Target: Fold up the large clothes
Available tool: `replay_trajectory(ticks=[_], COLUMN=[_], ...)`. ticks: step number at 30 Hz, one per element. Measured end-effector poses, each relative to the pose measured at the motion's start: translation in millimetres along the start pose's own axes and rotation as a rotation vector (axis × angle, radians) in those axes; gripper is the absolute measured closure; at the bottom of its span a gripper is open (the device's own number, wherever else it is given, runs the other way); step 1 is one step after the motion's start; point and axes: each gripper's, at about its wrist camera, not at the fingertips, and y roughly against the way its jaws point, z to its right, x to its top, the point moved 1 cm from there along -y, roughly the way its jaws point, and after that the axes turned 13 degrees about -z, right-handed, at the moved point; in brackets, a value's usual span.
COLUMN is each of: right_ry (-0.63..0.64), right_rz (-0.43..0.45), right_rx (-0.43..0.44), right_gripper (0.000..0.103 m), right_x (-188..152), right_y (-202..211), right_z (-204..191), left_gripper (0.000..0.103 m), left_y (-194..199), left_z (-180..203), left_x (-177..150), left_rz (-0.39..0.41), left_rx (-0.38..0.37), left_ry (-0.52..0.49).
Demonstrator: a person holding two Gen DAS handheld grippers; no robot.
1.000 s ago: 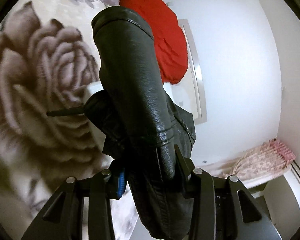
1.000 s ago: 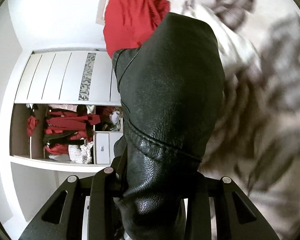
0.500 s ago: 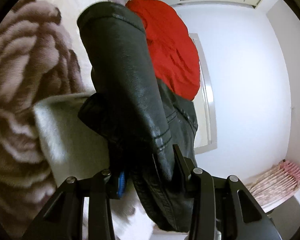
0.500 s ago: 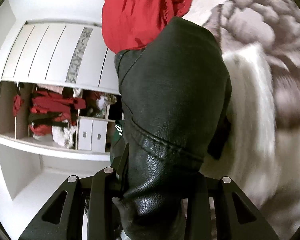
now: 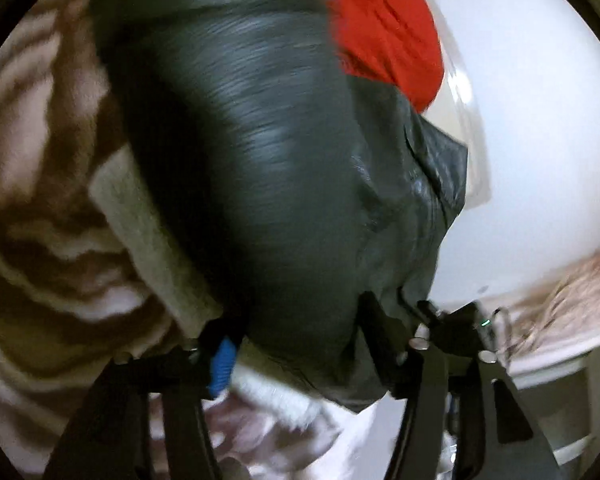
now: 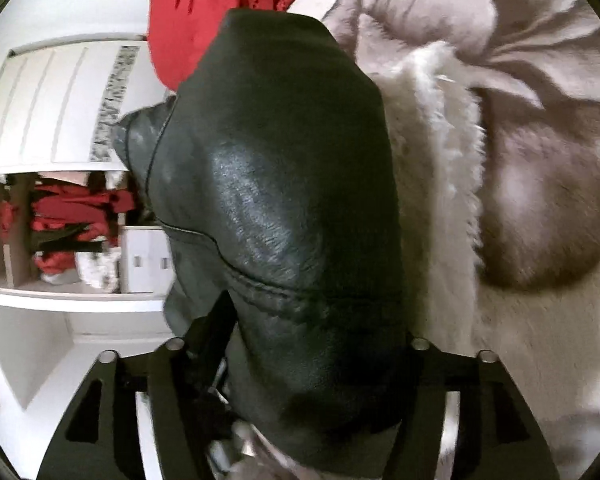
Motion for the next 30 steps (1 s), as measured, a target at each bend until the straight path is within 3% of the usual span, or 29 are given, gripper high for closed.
replay_trajectory(ticks=[2, 3, 4, 6, 8, 12, 15, 18, 24, 30], right_ry=[-0.021, -0.027, -0.022, -0.025, -0.011, -0.01, -0.009, -0.014, -0.051, -0.069], right_rz=[0.029, 0.052, 0.072, 0.115, 0.157, 0.23, 0.265, 0.335, 0.457, 0.552], right_rx=[-0.083, -0.138, -0.219, -0.351, -0.472, -0.801, -0.923, -0.972, -1.026, -1.064], right_gripper=[0.028, 0.028, 0.028, 0.028, 0.024, 0.017, 0.013, 0.013, 0.012, 0.012], right_x=[-11.0, -17.4, -24.3, -40.1, -57.4, -101.0, -138.0, -172.2, -238.0, -329.6], right_y=[4.0, 7.0, 9.6, 15.1, 19.4, 16.8, 13.6, 19.2, 44.8, 66.5], right_z=[-7.9, -12.3, -18.9, -31.5, -48.5, -83.1, -102.7, -133.7, -212.3, -303.8], left_gripper=[0.03, 0.012, 0.003, 0.003, 0.002, 0.0, 0.0, 0.0, 0.0, 0.0], left_y=[13.8, 22.3, 30.3, 47.0, 66.2, 91.2, 116.0, 126.8, 185.5, 262.8], left_z=[8.4, 12.6, 16.9, 24.7, 43.1, 81.0, 100.7, 114.1, 157.3, 202.1], left_x=[-2.7, -4.8, -5.4, -7.0, -7.6, 3.9, -1.4, -7.8, -38.8, -85.0], left_rz=[-0.001, -0.002, -0.001, 0.006, 0.03, 0.077, 0.098, 0.096, 0.062, 0.031], left_rx=[0.056, 0.074, 0.1, 0.17, 0.301, 0.532, 0.686, 0.732, 0.718, 0.68], left_ry=[-0.042, -0.063, -0.081, -0.134, -0.219, -0.373, -0.489, -0.553, -0.64, -0.744])
